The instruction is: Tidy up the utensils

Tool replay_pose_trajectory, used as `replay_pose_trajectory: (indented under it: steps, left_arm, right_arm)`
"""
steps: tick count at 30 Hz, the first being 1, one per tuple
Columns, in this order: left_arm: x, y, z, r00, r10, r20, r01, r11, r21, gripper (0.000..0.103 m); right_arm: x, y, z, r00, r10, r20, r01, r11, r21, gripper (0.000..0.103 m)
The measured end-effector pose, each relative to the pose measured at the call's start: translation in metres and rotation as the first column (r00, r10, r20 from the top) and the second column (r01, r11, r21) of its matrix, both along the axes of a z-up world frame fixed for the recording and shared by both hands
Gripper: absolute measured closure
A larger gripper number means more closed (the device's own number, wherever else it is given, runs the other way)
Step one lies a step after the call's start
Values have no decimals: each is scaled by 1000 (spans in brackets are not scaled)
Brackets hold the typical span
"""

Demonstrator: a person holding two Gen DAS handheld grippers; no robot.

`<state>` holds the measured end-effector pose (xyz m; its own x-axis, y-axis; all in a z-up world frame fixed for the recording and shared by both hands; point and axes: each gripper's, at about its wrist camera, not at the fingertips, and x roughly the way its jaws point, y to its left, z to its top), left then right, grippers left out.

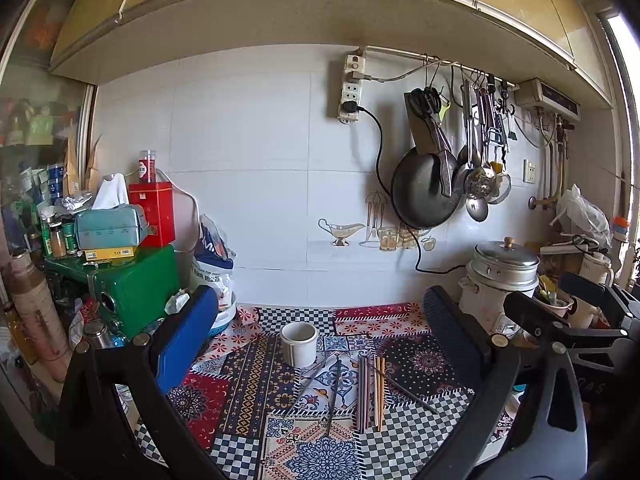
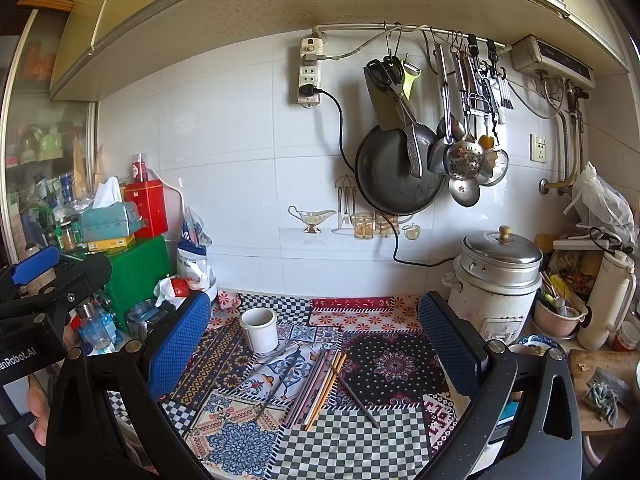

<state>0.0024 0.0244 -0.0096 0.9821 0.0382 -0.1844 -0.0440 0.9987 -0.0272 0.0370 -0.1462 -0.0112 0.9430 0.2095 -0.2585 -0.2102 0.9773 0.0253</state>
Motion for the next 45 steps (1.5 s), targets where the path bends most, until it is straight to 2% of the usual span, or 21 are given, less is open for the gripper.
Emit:
replay_pose_trajectory:
  steps: [9, 19, 25, 31, 38, 42, 45]
  left_arm:
    - [1, 0, -1, 1000, -1, -2, 1, 1000, -2, 0]
    - [21, -4, -7, 1000, -7, -27, 7, 1000, -6, 0]
    - [49, -2, -16, 997, -10, -70, 9, 1000, -8, 0]
    - [98, 4, -40, 986, -15, -164, 12, 1000, -23, 0]
    - [169, 14, -92, 946, -29, -322, 31, 1000, -1, 0]
    - [211, 24, -130, 897, -45, -439, 35, 999, -30, 0]
    - [240, 32, -159, 851, -45, -523, 19, 998, -54, 0]
  right_arm:
    - [1, -2, 0, 1000, -1, -2, 1, 1000, -1, 0]
    - [14, -3, -3, 1000, -6, -17, 6, 1000, -10, 0]
    - [35, -2, -12, 999, -9, -50, 8, 1000, -18, 0]
    - [77, 1, -36, 992, -24, -127, 16, 998, -60, 0]
    - [135, 5, -88, 959, -53, -279, 6, 986, -169, 0]
    - [170, 5, -132, 919, -72, -388, -33, 965, -259, 0]
    - [191, 5, -163, 880, -74, -470, -86, 947, -311, 0]
